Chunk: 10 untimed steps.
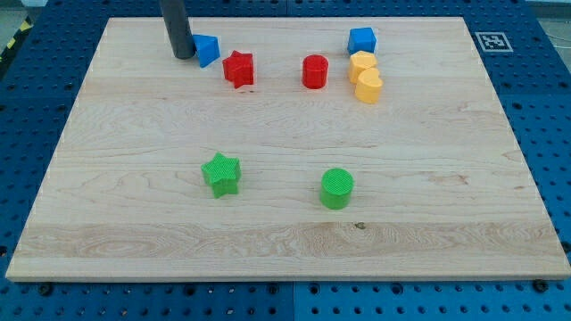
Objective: Place the blue triangle towards the top of the red star
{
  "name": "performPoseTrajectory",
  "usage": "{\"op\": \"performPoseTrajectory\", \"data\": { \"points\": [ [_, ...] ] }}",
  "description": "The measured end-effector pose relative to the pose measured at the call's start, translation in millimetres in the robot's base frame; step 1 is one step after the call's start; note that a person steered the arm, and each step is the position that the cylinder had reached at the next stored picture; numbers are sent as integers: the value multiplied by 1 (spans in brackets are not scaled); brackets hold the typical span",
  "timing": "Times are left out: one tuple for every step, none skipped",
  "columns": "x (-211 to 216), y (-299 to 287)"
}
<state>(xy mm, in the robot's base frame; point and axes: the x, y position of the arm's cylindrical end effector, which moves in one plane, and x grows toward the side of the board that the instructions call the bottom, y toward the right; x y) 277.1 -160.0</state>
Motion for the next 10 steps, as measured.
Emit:
{"op": "performPoseTrajectory", "data": {
  "points": [
    [-10,3],
    [-27,12],
    [-43,26],
    [-54,34],
    [-54,34],
    [-54,32],
    [-54,21],
    [-54,10],
    [-54,3],
    [-54,-4]
  ]
}}
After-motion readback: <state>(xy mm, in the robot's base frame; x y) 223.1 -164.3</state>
